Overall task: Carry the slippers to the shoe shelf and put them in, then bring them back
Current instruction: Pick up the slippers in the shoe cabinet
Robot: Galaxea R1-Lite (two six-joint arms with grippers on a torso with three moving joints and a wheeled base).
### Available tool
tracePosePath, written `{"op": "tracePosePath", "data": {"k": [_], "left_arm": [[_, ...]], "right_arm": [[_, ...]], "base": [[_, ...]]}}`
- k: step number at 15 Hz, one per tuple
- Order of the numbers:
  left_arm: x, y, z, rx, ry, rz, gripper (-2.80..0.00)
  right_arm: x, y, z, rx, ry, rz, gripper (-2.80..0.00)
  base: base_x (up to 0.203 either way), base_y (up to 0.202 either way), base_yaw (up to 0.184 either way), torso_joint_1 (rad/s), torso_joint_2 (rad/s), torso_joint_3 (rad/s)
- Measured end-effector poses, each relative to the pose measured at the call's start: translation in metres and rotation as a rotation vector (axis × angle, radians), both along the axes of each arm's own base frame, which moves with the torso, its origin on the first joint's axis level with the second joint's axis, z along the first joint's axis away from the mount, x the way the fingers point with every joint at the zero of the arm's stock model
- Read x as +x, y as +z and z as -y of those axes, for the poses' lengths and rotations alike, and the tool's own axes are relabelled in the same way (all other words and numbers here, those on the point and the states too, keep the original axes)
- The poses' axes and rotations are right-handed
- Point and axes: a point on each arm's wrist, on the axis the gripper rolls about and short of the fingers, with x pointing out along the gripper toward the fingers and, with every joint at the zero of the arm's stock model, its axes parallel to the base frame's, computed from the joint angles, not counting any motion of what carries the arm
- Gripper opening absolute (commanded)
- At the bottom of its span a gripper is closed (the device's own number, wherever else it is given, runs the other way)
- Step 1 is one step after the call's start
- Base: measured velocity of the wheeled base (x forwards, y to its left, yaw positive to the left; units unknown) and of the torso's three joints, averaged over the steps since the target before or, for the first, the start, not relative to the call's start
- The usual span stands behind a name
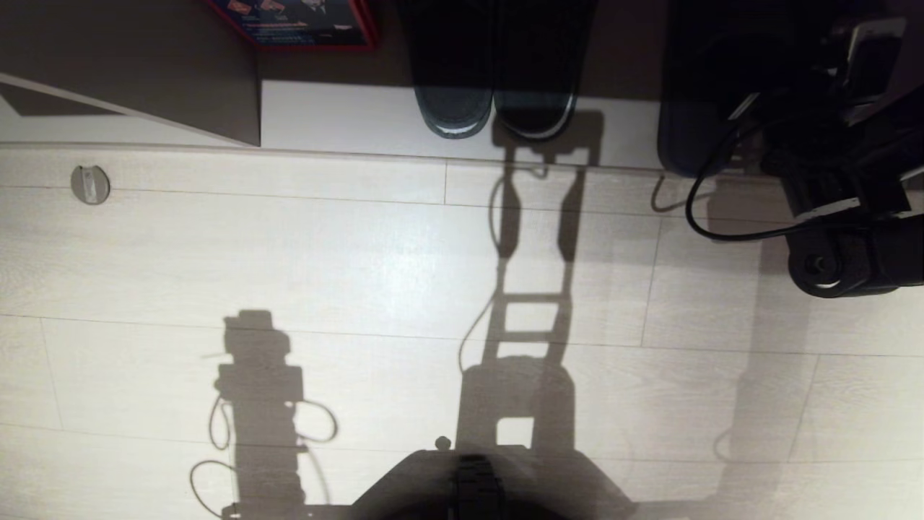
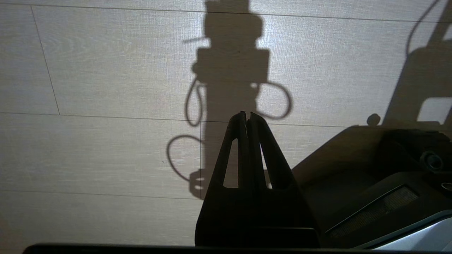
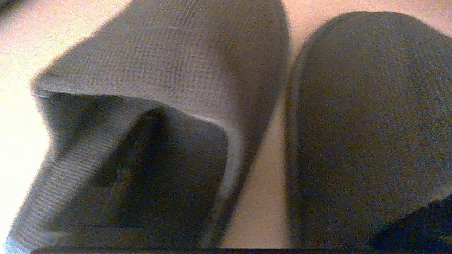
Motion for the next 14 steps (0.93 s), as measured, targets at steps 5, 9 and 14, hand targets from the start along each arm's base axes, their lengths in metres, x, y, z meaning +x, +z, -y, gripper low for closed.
{"op": "tracePosePath", "data": {"k": [5,9,14], "left_arm": [[0.000,0.000,0.000,0.000,0.001,0.000,-2.80],[0.000,0.000,0.000,-0.001,0.001,0.000,-2.80],[0.000,0.000,0.000,-0.001,0.001,0.000,-2.80]], "right_arm": [[0.014,0.008,-0.002,0.008,0.012,0.056,-2.80],[0.016,0.008,-0.001,0.010,0.012,0.062,-2.80],[-0.014,0.001,-0.001,0.002,0.022,-0.091,-2.80]], "base": [[0.000,0.000,0.000,0.000,0.00,0.000],[0.000,0.000,0.000,0.000,0.00,0.000],[0.000,0.000,0.000,0.000,0.00,0.000]]}}
